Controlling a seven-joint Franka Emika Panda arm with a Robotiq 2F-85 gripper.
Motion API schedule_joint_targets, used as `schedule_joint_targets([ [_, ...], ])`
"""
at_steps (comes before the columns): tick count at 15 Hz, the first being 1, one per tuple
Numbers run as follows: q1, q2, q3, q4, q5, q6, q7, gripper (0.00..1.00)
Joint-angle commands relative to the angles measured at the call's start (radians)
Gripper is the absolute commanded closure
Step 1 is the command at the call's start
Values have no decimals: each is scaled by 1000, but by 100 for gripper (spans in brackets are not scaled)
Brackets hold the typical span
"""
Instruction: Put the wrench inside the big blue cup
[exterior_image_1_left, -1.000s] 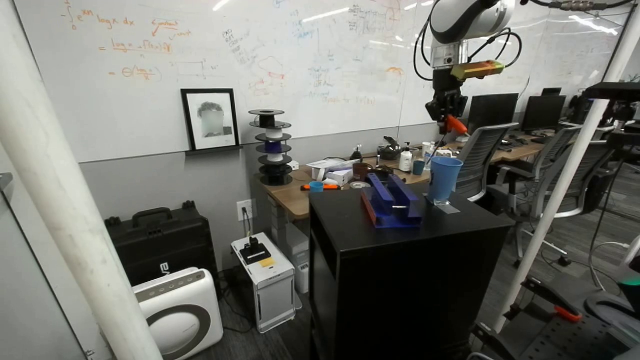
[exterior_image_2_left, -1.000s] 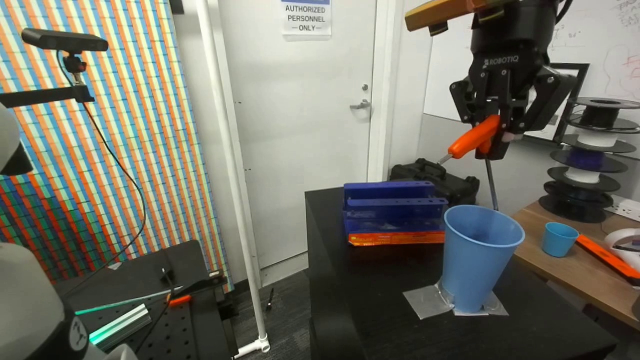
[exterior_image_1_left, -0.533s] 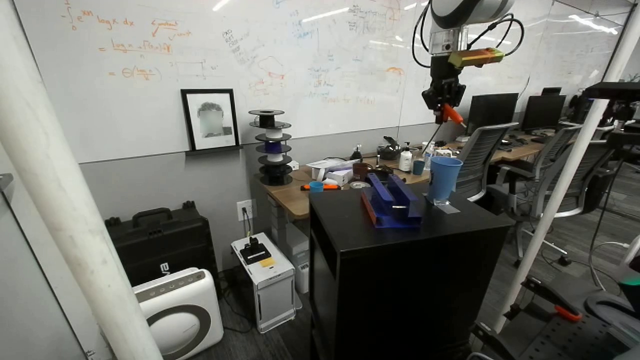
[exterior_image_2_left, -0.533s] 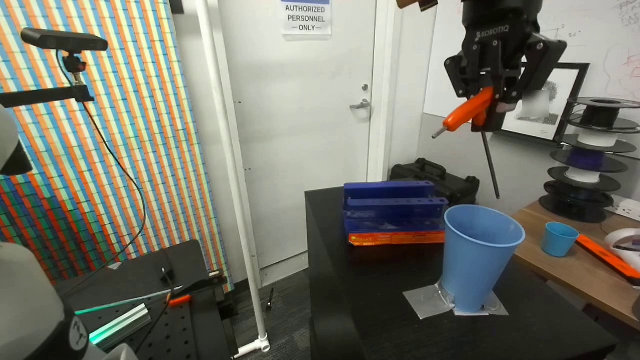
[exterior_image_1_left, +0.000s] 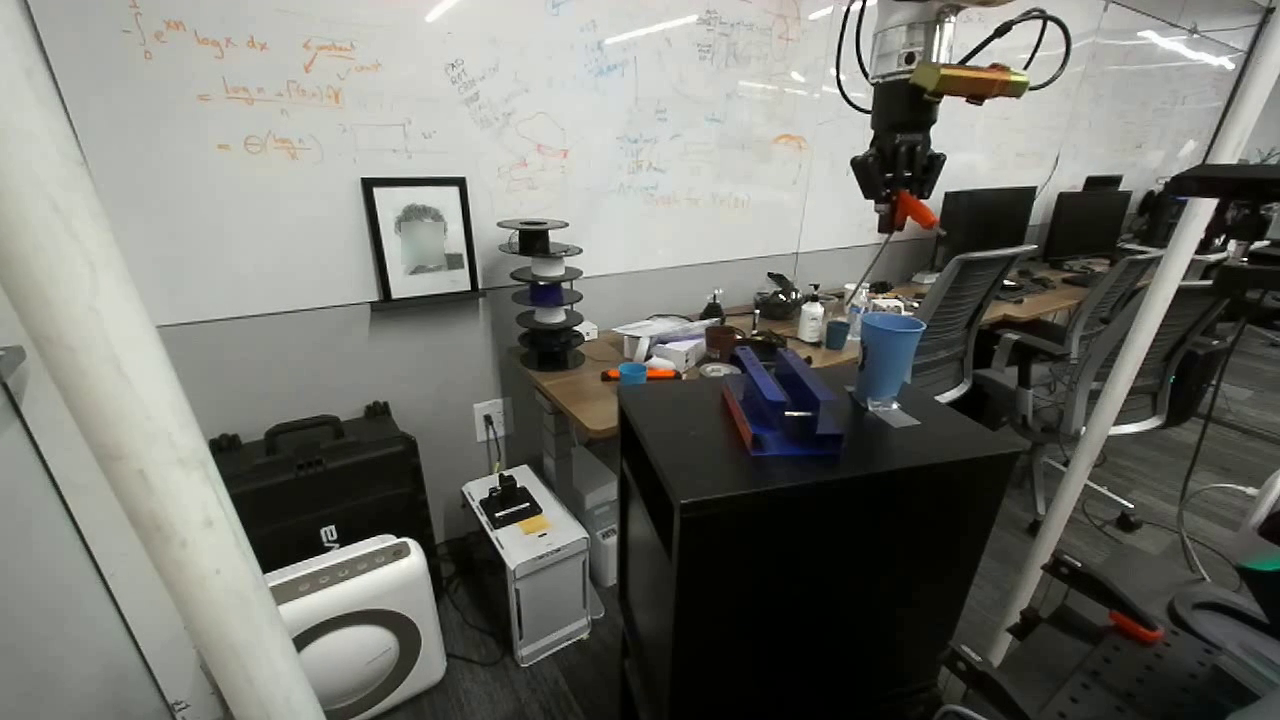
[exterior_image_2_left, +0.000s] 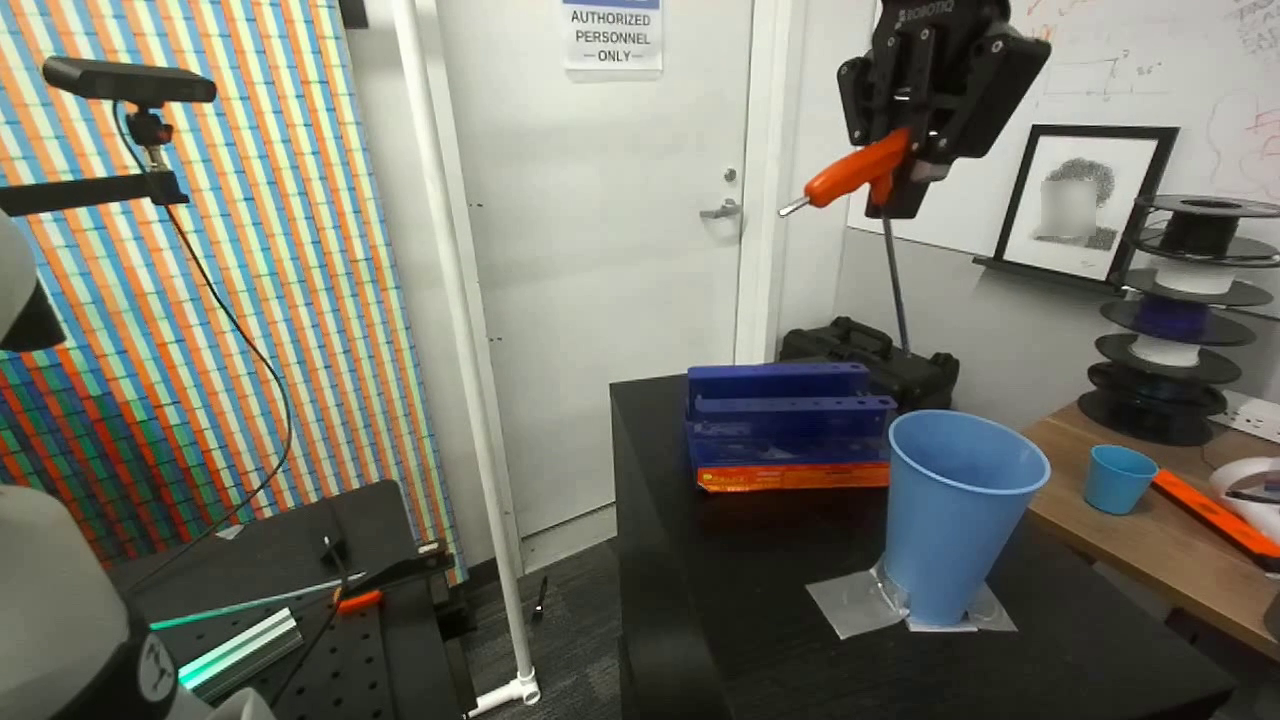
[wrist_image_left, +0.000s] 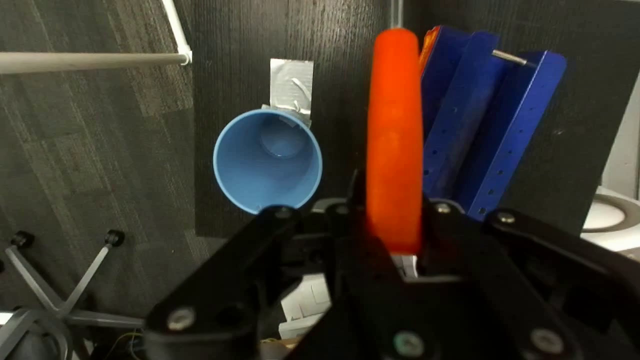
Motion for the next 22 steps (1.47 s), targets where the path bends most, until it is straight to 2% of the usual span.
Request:
schedule_joint_targets([
  [1,-2,-12,-3,23,19,-86,24,90],
  [8,-25,-10,-28,19,-23,-136,96,92],
  [12,-42,-1,-45,21,-42,-114,122,92],
  [19,-45,70,-53,30,-19,-63,89,91],
  [20,-47,84,-54,34,-12,-61,79,88],
  [21,-47,96,-55,37,-11,-55,76,60],
  [22,-48,104,-55,38,-9,-52,75,59],
])
